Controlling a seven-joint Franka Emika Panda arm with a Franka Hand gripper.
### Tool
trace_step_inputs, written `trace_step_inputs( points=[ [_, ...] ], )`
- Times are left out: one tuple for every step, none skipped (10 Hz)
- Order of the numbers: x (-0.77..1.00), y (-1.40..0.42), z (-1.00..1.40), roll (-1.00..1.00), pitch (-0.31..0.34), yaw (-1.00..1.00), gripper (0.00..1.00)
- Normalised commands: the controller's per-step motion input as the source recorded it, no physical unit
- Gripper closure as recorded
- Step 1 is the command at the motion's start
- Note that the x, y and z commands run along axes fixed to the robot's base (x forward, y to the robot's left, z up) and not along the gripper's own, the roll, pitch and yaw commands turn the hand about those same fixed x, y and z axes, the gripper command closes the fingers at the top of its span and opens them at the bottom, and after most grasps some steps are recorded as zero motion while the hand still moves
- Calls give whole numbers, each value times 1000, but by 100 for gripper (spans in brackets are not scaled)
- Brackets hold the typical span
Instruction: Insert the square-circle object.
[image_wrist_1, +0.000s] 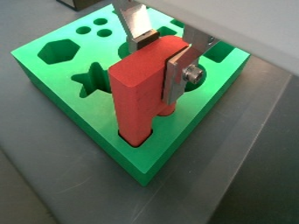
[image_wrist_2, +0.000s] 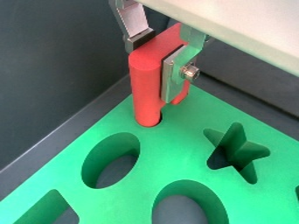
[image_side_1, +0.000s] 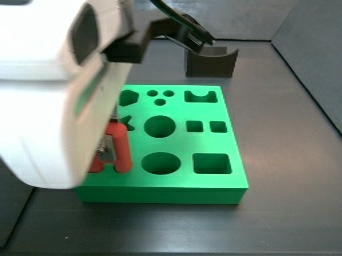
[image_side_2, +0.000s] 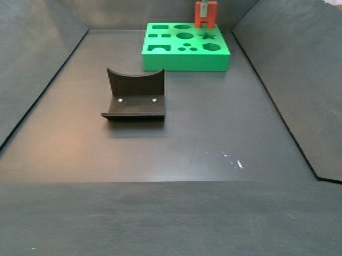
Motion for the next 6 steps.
trace_step_inputs(
  points=[
    [249,-69,-526,103,-93,166,100],
    [163,-89,-514,164,-124,174,100],
    [0,-77,-566,166,-277,243,100],
    [0,-37,-491,187,-306,274,100],
    [0,-40,-449,133,-224,146,100],
    [0,20,0,-33,0,0,100]
  ],
)
